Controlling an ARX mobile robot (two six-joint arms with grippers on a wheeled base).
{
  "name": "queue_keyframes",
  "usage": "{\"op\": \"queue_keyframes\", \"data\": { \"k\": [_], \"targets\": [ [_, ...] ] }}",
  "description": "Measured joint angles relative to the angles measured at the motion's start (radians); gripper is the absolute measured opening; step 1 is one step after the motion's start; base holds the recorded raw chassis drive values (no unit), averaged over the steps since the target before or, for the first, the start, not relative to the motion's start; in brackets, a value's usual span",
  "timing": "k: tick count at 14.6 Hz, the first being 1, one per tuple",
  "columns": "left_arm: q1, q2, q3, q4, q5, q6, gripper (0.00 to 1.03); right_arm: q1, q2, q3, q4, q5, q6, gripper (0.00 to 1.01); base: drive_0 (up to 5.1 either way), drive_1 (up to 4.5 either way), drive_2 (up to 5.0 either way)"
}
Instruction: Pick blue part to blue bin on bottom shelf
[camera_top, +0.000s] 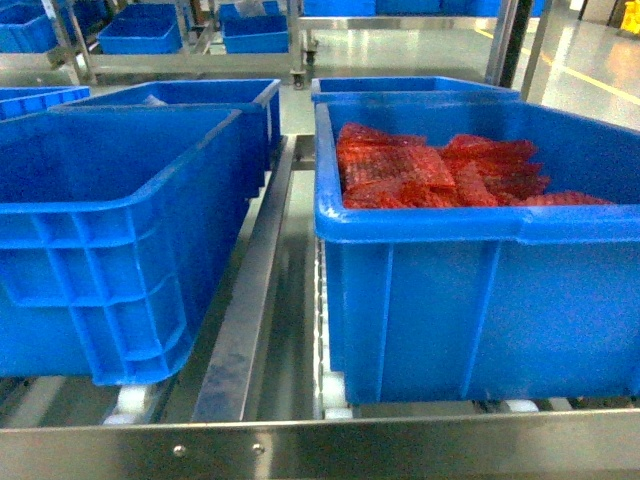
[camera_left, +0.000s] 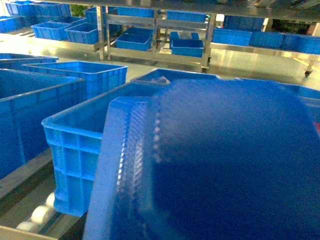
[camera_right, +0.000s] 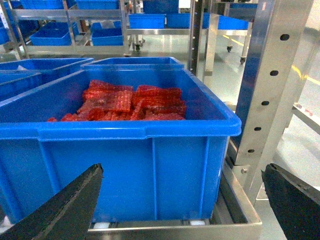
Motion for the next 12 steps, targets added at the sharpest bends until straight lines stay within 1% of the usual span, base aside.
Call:
{"op": "queue_keyframes", "data": {
  "k": [2,12],
  "targets": [
    [0.000,0.002,0.000,-0.001,0.000,0.000,0.43,0.000,0.000,0.000,-0.003,0.000,0.000,0.98,0.0,0.00,0.0],
    [0.000,0.003,0.000,0.000,0.001,0.000,0.43,0.000,0.000,0.000,-0.001,0.000,0.000,0.98,0.0,4.19,-4.2]
  ]
}}
